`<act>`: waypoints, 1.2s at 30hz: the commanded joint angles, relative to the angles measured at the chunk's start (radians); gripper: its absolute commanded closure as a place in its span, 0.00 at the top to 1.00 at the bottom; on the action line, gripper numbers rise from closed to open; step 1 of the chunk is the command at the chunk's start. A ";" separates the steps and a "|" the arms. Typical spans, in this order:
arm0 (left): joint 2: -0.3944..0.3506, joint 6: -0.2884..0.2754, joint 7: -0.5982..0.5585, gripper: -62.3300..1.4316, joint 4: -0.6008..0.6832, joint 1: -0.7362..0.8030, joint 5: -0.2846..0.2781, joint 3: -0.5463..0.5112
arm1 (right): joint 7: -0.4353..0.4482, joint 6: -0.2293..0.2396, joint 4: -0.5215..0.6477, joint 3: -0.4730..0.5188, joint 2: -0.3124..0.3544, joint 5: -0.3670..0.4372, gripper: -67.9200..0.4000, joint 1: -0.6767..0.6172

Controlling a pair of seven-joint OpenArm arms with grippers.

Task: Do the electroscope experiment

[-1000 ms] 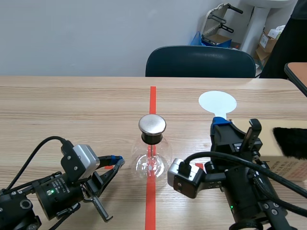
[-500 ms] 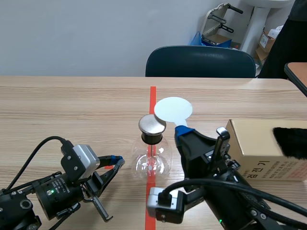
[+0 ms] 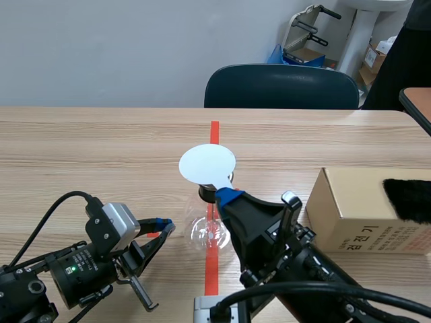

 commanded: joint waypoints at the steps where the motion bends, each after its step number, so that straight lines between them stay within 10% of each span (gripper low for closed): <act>1: 0.002 0.006 -0.014 0.09 0.016 0.000 -0.006 -0.005 | -0.004 -0.011 0.008 0.006 0.002 -0.002 0.03 0.012; 14: 0.002 0.006 -0.014 0.09 0.016 0.000 -0.006 -0.005 | -0.065 -0.011 0.008 0.006 0.003 -0.002 0.03 0.011; 36: 0.002 0.006 -0.014 0.09 0.016 0.000 -0.006 -0.005 | -0.687 -0.011 0.008 0.006 0.003 -0.002 0.03 0.011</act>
